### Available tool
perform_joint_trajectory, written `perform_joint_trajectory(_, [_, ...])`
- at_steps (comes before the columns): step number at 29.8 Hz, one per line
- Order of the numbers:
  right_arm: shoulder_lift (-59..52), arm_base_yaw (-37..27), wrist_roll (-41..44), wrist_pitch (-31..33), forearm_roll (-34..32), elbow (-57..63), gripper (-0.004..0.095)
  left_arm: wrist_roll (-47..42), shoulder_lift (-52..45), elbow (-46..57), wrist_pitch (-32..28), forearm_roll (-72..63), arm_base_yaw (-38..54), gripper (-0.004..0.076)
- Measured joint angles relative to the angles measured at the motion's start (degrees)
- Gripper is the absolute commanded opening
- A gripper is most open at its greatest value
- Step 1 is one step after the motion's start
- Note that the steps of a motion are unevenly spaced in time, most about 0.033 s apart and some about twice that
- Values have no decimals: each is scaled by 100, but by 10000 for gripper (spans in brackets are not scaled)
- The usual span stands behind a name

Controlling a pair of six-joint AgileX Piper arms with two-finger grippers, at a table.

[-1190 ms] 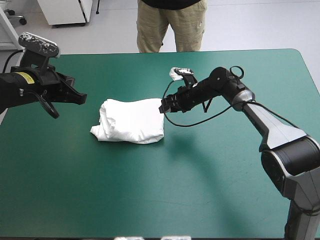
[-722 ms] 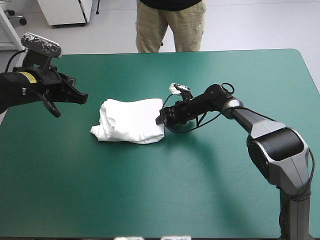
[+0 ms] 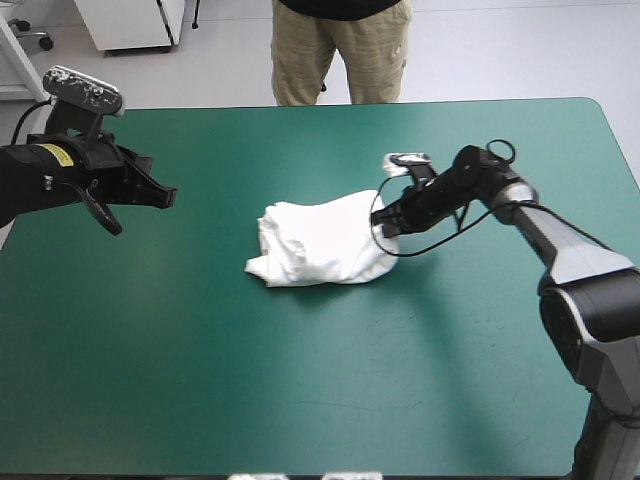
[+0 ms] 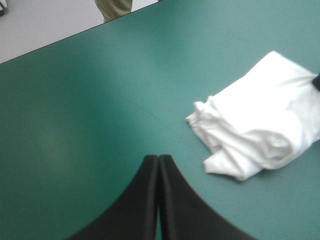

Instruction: Fold the cloth

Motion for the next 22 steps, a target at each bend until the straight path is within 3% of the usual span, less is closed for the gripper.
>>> perform_joint_trajectory(5, [-709, -1035, 726, 370, -1605, 370, 3, 0, 0, 0, 0, -1, 0, -9])
perform_joint_trajectory(13, [-1528, -2800, 1617, 824, -3502, 1085, 3, 0, 0, 1, 0, -12, 0, -9])
perform_joint_trajectory(18, [-1844, -3429, 1796, 724, -3826, 1589, 16, 0, 0, 1, 0, -17, 0, -9])
perform_joint_trajectory(20, [-1945, -3505, 1835, 630, -3801, 1750, 72, 0, 0, 1, 0, -17, 0, -9])
perform_joint_trajectory(22, [-2028, -3504, 1835, 554, -3696, 1841, 196, -6, 0, 1, -54, -17, 0, -9])
